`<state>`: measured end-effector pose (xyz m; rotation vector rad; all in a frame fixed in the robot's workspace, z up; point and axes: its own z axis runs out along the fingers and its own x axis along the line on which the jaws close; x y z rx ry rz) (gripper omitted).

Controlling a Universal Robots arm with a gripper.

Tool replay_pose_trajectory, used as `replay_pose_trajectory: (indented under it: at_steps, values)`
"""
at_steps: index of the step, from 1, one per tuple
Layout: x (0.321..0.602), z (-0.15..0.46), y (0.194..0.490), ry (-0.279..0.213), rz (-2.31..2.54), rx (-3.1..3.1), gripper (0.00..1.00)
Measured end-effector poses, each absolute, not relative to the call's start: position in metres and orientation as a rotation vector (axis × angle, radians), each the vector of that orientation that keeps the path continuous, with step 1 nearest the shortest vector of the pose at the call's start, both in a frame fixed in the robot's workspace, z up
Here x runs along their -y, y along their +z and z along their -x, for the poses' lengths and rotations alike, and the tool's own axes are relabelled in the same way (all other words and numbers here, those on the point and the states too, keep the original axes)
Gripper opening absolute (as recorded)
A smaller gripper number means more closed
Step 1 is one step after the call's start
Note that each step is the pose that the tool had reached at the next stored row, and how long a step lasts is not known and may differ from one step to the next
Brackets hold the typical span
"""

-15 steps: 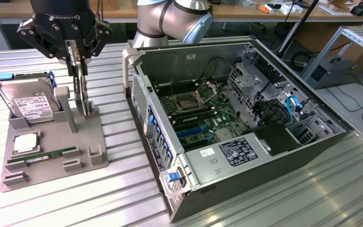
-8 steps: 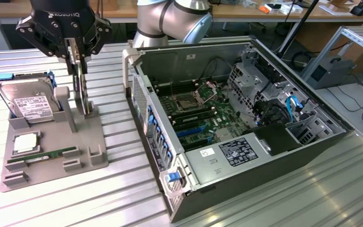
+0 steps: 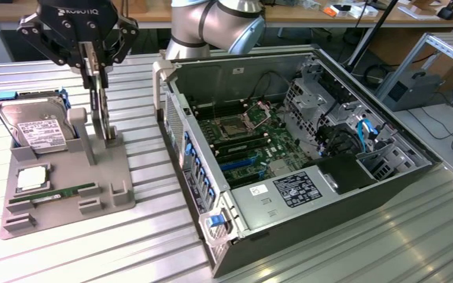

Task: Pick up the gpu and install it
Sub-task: 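Pick up the gpu and move the gpu toward the slot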

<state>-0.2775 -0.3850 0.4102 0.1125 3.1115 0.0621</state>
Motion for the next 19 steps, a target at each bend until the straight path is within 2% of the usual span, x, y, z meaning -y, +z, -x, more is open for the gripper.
replay_pose_trajectory:
  at_steps: [19]
  values:
    - [0.386,0.277,0.427,0.064,-0.112,-3.111,0.27]
